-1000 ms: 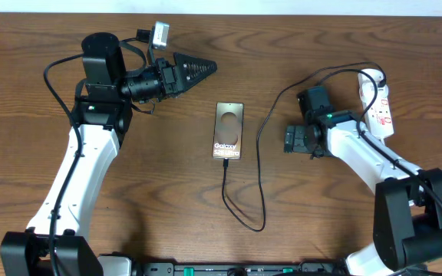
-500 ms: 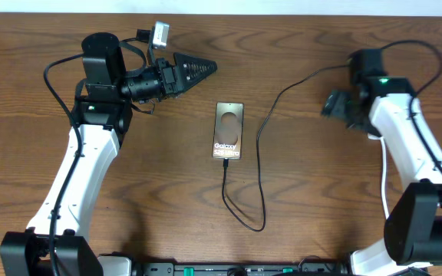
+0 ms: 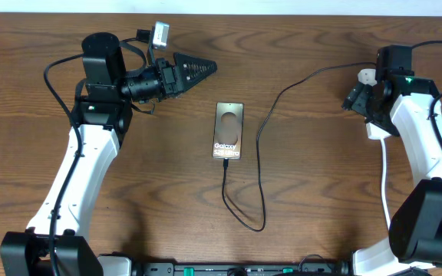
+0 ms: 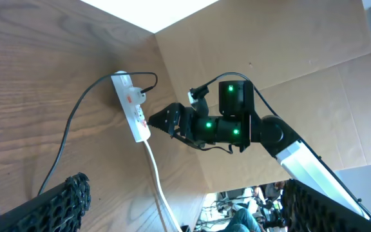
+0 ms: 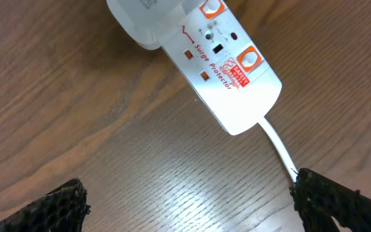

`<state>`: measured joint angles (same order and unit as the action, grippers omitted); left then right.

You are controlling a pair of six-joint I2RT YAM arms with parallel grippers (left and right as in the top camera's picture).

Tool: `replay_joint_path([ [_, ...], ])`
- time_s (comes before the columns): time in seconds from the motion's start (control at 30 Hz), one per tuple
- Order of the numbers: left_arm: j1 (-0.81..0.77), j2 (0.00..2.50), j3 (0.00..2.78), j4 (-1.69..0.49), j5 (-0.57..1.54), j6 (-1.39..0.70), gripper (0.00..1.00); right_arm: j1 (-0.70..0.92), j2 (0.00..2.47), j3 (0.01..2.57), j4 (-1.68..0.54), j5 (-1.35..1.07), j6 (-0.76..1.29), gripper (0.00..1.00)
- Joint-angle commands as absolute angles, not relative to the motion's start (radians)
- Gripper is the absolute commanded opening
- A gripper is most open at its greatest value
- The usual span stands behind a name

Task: Plug charger to phone and switch on socket
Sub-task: 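Move the right gripper to the white power strip's switch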

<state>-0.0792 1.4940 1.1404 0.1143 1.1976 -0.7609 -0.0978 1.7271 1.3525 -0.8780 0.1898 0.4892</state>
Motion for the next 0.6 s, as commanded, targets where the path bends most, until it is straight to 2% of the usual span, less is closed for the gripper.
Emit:
replay_joint_path([
  [0.0, -0.076, 1.478, 1.149, 0.118, 1.199, -0.752, 0.95, -0.097, 1.723, 1.352, -0.868, 0.177, 0.492, 0.99],
  [0.57, -0.076, 1.478, 1.149, 0.118, 1.199, -0.752, 0.95, -0.213, 1.728, 1.352, -0.801, 0.255, 0.493, 0.99],
])
